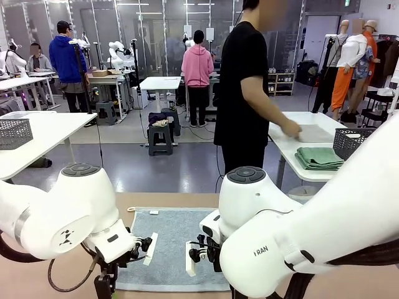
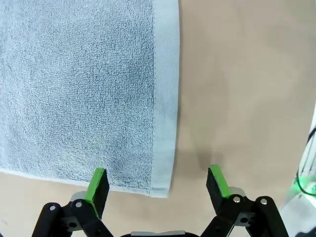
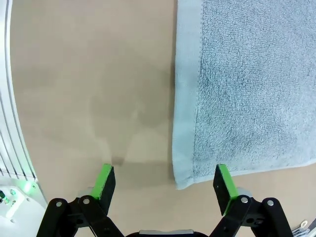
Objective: Fold the towels and place them in the basket.
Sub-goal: When a person lays out a Towel with hook on the table, fold it in half twice.
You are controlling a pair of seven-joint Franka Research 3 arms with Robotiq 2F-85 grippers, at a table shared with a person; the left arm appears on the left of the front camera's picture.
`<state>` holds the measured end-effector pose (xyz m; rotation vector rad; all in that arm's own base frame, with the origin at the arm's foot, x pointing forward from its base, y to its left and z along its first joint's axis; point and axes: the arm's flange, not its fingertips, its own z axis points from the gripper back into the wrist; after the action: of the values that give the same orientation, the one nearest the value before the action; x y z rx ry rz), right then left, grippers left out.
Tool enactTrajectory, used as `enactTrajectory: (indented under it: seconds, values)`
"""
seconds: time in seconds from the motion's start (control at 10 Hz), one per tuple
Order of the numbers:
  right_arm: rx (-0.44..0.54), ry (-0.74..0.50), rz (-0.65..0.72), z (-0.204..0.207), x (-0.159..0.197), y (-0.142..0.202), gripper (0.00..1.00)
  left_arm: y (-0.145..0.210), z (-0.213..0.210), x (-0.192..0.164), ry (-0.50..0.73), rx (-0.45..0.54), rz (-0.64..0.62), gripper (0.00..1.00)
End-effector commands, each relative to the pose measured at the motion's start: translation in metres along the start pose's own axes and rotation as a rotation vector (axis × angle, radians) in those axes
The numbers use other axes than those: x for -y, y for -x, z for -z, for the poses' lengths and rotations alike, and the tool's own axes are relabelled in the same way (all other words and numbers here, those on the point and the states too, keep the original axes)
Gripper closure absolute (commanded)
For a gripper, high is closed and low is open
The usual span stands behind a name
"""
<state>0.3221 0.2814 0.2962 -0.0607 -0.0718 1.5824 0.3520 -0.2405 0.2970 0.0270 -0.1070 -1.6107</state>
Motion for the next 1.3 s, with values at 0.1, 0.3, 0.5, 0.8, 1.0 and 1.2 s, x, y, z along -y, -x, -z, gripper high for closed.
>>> enactTrajectory:
  seconds: [0.1,0.3,0.5,0.8,1.0,1.2]
  values:
    - [0.015,-0.007,0.027,0.003,0.001,0.001,0.0,0.03,0.007,0.038,0.004,0.002,0.029,0.0]
    - [0.025,-0.016,0.031,0.007,0.004,0.003,0.0,0.028,0.009,0.036,0.016,0.0,0.031,0.0]
    - [0.03,-0.02,0.032,0.007,0.006,0.004,0.0,0.028,0.01,0.036,0.025,0.003,0.034,0.0]
    - [0.027,-0.022,0.032,0.008,0.008,0.003,0.0,0.027,0.012,0.034,0.033,0.012,0.031,0.0]
    - [0.014,0.004,0.024,0.007,0.009,0.003,0.2,0.026,0.01,0.032,0.025,0.018,0.015,0.2]
    - [0.024,0.002,0.034,0.006,0.011,0.004,0.2,0.027,0.009,0.029,0.018,0.021,0.003,0.15]
